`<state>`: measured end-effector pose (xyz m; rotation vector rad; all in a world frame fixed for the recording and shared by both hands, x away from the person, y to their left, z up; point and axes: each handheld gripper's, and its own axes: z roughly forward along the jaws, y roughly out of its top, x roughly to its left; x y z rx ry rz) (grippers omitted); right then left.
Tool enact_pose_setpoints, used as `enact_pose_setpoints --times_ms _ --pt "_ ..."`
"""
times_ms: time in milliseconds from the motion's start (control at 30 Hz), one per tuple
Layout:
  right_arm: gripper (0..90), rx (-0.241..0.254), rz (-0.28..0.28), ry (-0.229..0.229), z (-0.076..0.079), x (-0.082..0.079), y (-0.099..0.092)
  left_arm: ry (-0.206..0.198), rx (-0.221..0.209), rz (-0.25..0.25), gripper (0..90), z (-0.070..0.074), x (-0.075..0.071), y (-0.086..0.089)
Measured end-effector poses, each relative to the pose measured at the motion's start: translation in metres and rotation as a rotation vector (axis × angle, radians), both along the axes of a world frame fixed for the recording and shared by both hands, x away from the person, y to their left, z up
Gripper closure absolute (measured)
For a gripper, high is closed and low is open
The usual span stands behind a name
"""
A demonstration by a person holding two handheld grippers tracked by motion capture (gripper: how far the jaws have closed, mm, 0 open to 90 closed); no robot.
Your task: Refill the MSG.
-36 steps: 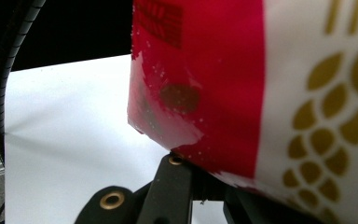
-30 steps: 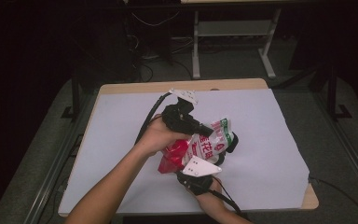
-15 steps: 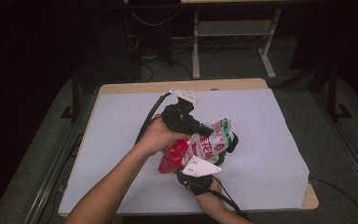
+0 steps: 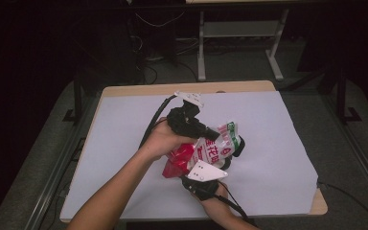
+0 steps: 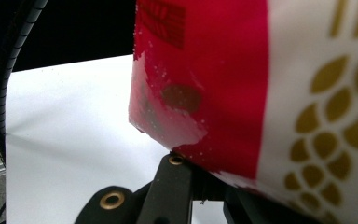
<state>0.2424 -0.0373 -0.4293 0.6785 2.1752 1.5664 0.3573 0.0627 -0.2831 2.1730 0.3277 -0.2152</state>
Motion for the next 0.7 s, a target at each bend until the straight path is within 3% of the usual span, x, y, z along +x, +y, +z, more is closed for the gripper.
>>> enact_pose_setpoints --times_ms 700 --pt "90.0 -0.002 0.0 -0.001 -0.0002 0.0002 0.0 0.0 -0.001 -0.003 89.7 -0.001 0.0005 -0.0011"
